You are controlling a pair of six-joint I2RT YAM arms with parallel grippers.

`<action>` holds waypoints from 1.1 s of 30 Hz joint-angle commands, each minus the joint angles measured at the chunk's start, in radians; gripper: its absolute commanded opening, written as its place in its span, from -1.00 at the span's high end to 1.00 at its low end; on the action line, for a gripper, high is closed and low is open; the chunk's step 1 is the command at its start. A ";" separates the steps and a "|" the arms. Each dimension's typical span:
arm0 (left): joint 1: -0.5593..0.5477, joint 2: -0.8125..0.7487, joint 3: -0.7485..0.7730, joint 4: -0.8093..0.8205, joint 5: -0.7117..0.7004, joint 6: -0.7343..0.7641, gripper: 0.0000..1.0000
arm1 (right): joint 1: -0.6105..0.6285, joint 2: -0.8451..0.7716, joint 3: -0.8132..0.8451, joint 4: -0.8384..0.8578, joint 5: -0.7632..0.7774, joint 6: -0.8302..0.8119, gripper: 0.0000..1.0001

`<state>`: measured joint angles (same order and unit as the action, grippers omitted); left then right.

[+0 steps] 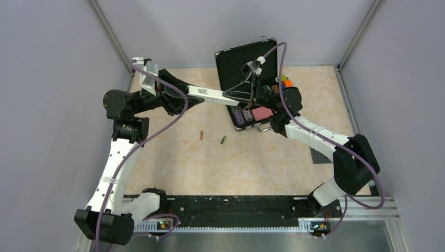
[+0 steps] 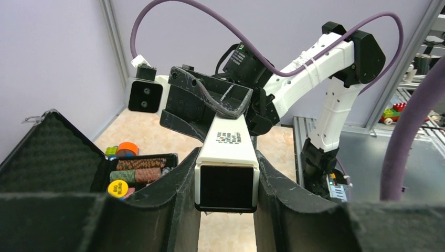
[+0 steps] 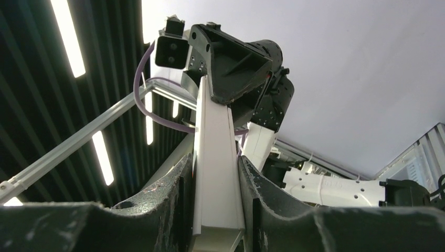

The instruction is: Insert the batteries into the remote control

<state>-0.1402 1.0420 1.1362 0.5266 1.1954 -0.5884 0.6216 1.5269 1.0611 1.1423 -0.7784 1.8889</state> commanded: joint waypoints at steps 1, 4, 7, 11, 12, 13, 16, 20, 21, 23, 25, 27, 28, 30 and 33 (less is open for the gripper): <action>0.049 0.008 0.043 0.070 -0.040 -0.060 1.00 | -0.009 -0.019 -0.006 0.153 -0.031 0.004 1.00; 0.050 0.010 0.046 0.070 -0.029 -0.068 1.00 | -0.011 -0.017 0.003 0.147 -0.032 0.007 0.92; 0.048 0.013 0.040 0.066 -0.010 -0.072 1.00 | -0.011 -0.022 0.021 0.082 -0.045 -0.033 0.74; 0.047 0.010 0.028 0.034 0.002 -0.066 1.00 | -0.012 -0.061 0.068 -0.186 -0.059 -0.204 0.51; 0.047 0.006 0.022 0.030 -0.001 -0.063 1.00 | -0.012 -0.069 0.083 -0.258 -0.063 -0.249 0.44; 0.047 0.000 0.016 0.022 -0.009 -0.057 1.00 | -0.011 -0.074 0.096 -0.326 -0.065 -0.287 0.40; 0.047 -0.010 0.011 -0.015 -0.032 -0.025 1.00 | -0.012 -0.081 0.108 -0.457 -0.064 -0.353 0.26; 0.047 -0.012 0.019 -0.065 -0.041 0.017 1.00 | -0.012 -0.091 0.107 -0.603 -0.054 -0.443 0.09; 0.047 -0.010 0.024 -0.079 -0.041 0.026 1.00 | -0.013 -0.094 0.108 -0.653 -0.048 -0.466 0.05; 0.047 -0.010 0.025 -0.089 -0.043 0.035 1.00 | -0.013 -0.097 0.107 -0.695 -0.040 -0.499 -0.02; 0.047 -0.010 0.024 -0.099 -0.050 0.047 1.00 | -0.012 -0.101 0.107 -0.733 -0.034 -0.528 -0.07; 0.047 -0.010 0.026 -0.118 -0.053 0.063 1.00 | -0.012 -0.106 0.103 -0.747 -0.025 -0.541 -0.07; 0.047 -0.009 0.026 -0.124 -0.056 0.070 1.00 | -0.012 -0.106 0.099 -0.747 -0.023 -0.542 -0.07; 0.047 -0.006 0.030 -0.138 -0.056 0.087 1.00 | -0.013 -0.106 0.095 -0.759 -0.020 -0.548 -0.04; 0.047 -0.003 0.038 -0.179 -0.052 0.123 1.00 | -0.015 -0.107 0.086 -0.784 -0.016 -0.555 -0.01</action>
<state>-0.0967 1.0515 1.1370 0.3283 1.2037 -0.5270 0.6079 1.4418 1.1416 0.4526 -0.7834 1.4040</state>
